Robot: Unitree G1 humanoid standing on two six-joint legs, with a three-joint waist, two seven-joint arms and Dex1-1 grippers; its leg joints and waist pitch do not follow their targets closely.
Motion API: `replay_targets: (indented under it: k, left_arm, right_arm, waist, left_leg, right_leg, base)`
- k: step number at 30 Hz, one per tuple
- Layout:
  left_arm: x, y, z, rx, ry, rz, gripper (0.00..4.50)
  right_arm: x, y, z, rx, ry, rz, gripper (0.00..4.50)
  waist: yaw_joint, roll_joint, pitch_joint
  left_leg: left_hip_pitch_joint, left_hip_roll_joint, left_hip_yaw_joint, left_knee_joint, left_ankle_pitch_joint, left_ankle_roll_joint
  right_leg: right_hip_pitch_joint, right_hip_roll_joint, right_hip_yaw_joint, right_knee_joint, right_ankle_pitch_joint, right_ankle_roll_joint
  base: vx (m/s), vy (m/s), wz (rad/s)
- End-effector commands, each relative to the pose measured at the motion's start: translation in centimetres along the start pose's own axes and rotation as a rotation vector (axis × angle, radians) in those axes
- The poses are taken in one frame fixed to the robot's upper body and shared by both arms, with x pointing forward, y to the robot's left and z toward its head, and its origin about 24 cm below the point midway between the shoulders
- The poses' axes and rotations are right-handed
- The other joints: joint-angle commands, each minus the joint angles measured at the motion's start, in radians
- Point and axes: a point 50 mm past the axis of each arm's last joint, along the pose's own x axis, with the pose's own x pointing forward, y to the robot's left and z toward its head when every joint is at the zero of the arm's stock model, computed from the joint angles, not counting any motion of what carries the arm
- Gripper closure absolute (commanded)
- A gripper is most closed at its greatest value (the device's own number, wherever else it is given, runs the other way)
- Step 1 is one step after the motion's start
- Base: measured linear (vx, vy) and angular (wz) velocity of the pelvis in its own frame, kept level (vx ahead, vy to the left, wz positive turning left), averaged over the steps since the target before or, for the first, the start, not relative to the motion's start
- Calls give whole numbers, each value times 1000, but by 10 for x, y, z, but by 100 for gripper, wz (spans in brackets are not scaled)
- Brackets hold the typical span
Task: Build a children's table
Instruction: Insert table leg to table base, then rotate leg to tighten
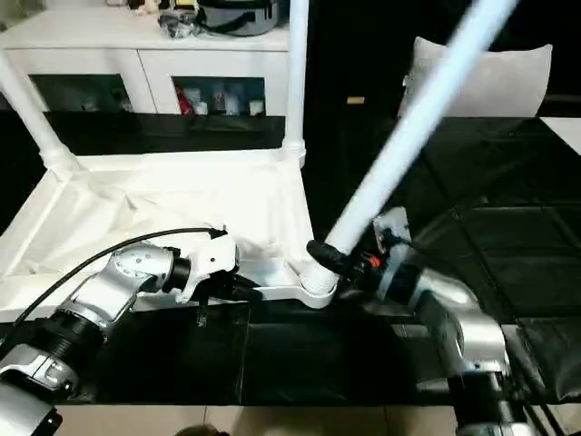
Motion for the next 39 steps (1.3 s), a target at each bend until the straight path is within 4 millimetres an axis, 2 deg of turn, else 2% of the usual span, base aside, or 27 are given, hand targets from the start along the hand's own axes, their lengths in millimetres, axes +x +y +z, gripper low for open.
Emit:
replay_targets:
  k: [1,3,5,6,7,8,9,10,12,15,17,23,24,29,30,32,33,34,35,36,37,38,39]
  left_arm:
    - [0,0,-6,-14,33,19,450]
    - [-1,-1,-7,-1,52,7,450]
    - [-2,-1,-8,6,62,2,450]
    - [-2,0,-8,12,71,-1,450]
    - [-3,0,-8,16,78,-3,450]
    - [-4,1,-9,30,91,-6,450]
    - [-5,2,-8,35,96,-10,450]
    - [-5,2,-8,35,96,-10,450]
    - [-6,5,-7,45,106,-13,450]
    - [-7,8,-7,51,120,-15,450]
    - [-8,9,-7,53,128,-12,450]
    - [-11,10,-9,48,138,-11,450]
    - [-12,10,-11,24,134,-4,450]
    - [-10,6,-14,-95,106,85,450]
    - [-6,3,-12,-157,83,137,450]
    - [3,0,-7,-226,49,210,450]
    - [8,-2,-4,-249,40,238,450]
    - [9,-3,-3,-257,38,250,450]
    - [21,-6,7,-278,27,314,450]
    - [22,-6,8,-278,26,320,450]
    - [26,-7,12,-280,24,341,450]
    - [33,-9,19,-265,18,367,450]
    - [36,-11,23,-251,17,372,450]
  right_arm:
    - [-4,0,-30,-8,186,-49,262]
    - [-4,-1,-33,-95,277,-41,262]
    - [-3,-1,-34,-111,301,-33,262]
    - [-1,-2,-34,-116,310,-23,262]
    - [0,-2,-33,-118,315,-14,262]
    - [2,-3,-32,-122,334,9,262]
    - [5,-2,-32,-123,346,32,262]
    - [5,-2,-32,-123,346,32,262]
    - [8,0,-34,-121,381,80,262]
    - [11,2,-37,-115,405,110,262]
    - [13,2,-38,-112,405,118,262]
    - [16,4,-38,-103,390,118,262]
    - [18,5,-38,-95,377,94,262]
    - [31,2,-37,-63,333,-115,262]
    - [37,1,-37,-39,330,-208,262]
    - [46,0,-36,-5,330,-328,263]
    - [50,-1,-36,10,326,-369,263]
    - [52,-1,-36,17,324,-386,263]
    - [62,-3,-36,48,313,-466,263]
    - [63,-3,-37,51,312,-473,263]
    - [67,-3,-37,60,310,-497,263]
    - [72,-3,-38,78,313,-527,263]
    - [74,-3,-38,83,314,-539,263]
  waist:
    - [0,-1,-34]
    - [-6,-1,-31]
    - [-9,0,-27]
    - [-12,-4,-21]
    - [-15,-1,-19]
    - [-18,-6,-18]
    - [-21,-9,-22]
    - [-23,-7,-22]
    - [-24,-9,-23]
    - [-22,-10,-24]
    - [-22,-11,-24]
    - [-20,-14,-20]
    - [-21,-10,-20]
    - [-31,-5,-16]
    - [-39,-5,-10]
    - [-50,-3,-3]
    - [-61,-4,0]
    - [-66,3,-2]
    - [-74,3,-1]
    - [-91,12,2]
    - [-96,15,2]
    - [-104,17,3]
    - [-105,15,4]
  left_leg:
    - [25,57,-27,-88,-368,-29]
    - [28,56,-28,-90,-401,-33]
    - [29,55,-29,-92,-424,-35]
    - [36,54,-31,-95,-463,-38]
    - [48,52,-35,-94,-501,-45]
    - [50,51,-40,-99,-516,-44]
    - [45,52,-42,-104,-504,-43]
    - [43,54,-44,-107,-500,-43]
    - [51,57,-38,-106,-510,-42]
    - [47,58,-35,-108,-494,-40]
    - [47,57,-34,-108,-491,-39]
    - [53,56,-34,-107,-503,-35]
    - [54,57,-36,-109,-509,-40]
    - [50,56,-43,-118,-537,-62]
    - [54,55,-46,-119,-568,-73]
    - [55,50,-53,-118,-603,-79]
    - [57,44,-58,-117,-638,-80]
    - [60,46,-62,-118,-658,-86]
    - [58,44,-64,-119,-666,-84]
    - [46,49,-77,-138,-718,-89]
    - [47,50,-78,-141,-749,-90]
    - [46,51,-84,-149,-791,-86]
    - [44,52,-84,-154,-803,-84]
  right_leg:
    - [19,-91,45,-107,-344,-169]
    - [17,-92,46,-111,-390,-161]
    - [16,-93,46,-116,-432,-152]
    - [12,-95,45,-125,-503,-137]
    - [8,-99,44,-135,-585,-119]
    - [10,-101,42,-140,-630,-101]
    - [18,-100,41,-140,-616,-93]
    - [18,-100,41,-139,-598,-94]
    - [8,-95,45,-138,-535,-119]
    - [13,-95,47,-131,-463,-147]
    - [14,-94,47,-130,-452,-153]
    - [9,-98,48,-141,-543,-132]
    - [8,-98,48,-142,-550,-125]
    - [6,-96,47,-140,-572,-116]
    - [-1,-95,46,-141,-614,-109]
    - [-6,-97,38,-148,-692,-81]
    - [-8,-92,25,-160,-742,-51]
    - [-7,-94,22,-158,-737,-49]
    - [-6,-93,17,-162,-731,-43]
    - [14,-84,-2,-161,-661,-40]
    - [16,-81,-7,-158,-626,-43]
    - [25,-81,-16,-154,-558,-52]
    - [27,-80,-18,-155,-540,-51]
  base:
    - [0,0,0]
    - [0,0,0]
    - [0,0,0]
    - [0,0,0]
    - [0,0,0]
    - [0,0,0]
    - [0,0,0]
    - [0,0,0]
    - [0,0,0]
    - [0,0,0]
    - [0,0,0]
    - [0,0,0]
    - [0,0,0]
    - [0,0,0]
    - [0,0,0]
    - [0,0,0]
    - [0,0,0]
    - [0,0,0]
    - [-37,49,-21]
    - [-37,49,-21]
    - [-35,73,-22]
    - [-27,77,-17]
    - [-27,77,-17]
